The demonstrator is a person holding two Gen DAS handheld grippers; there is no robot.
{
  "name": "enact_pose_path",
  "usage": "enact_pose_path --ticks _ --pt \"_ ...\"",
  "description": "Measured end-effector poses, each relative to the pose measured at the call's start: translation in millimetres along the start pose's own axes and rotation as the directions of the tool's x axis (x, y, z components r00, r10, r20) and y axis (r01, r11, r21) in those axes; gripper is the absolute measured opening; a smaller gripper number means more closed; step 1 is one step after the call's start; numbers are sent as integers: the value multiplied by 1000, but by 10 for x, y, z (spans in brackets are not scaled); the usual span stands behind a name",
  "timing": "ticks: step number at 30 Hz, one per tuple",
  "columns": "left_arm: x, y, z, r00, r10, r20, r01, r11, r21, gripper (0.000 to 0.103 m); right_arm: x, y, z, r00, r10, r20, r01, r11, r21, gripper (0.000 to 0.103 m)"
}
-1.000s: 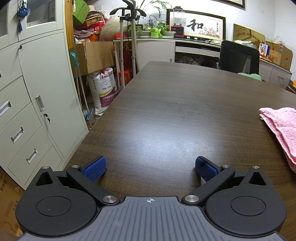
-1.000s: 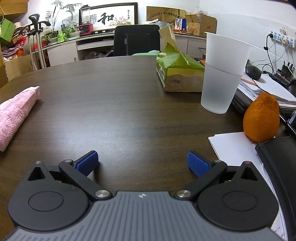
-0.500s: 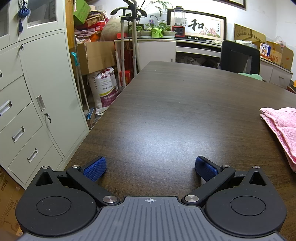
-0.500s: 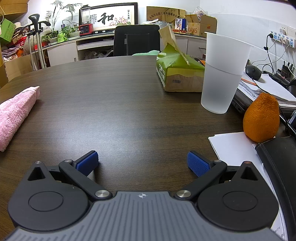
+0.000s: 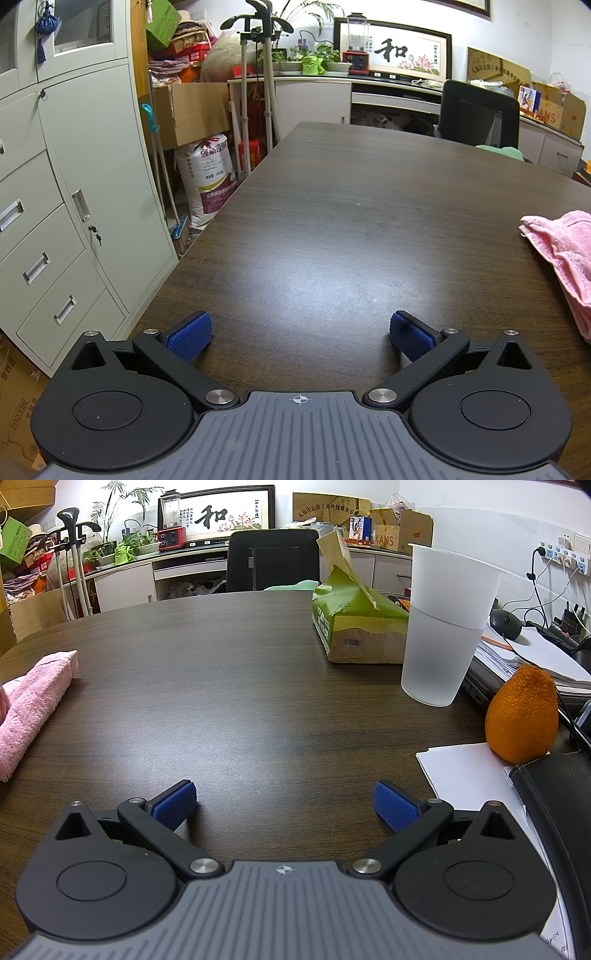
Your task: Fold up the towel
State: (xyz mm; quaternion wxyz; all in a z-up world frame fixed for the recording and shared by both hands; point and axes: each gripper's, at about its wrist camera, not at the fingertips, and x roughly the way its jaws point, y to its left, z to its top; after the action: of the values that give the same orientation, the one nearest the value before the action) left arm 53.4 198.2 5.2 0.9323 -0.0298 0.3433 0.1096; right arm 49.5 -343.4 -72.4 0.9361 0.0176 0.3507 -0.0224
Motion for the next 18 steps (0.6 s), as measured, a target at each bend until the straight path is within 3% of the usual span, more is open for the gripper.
enact_pose_path --ticks 18 --pt "5 9 7 1000 0 0 0 1000 0 103 13 -7 3 1000 1 1 -1 1000 1 103"
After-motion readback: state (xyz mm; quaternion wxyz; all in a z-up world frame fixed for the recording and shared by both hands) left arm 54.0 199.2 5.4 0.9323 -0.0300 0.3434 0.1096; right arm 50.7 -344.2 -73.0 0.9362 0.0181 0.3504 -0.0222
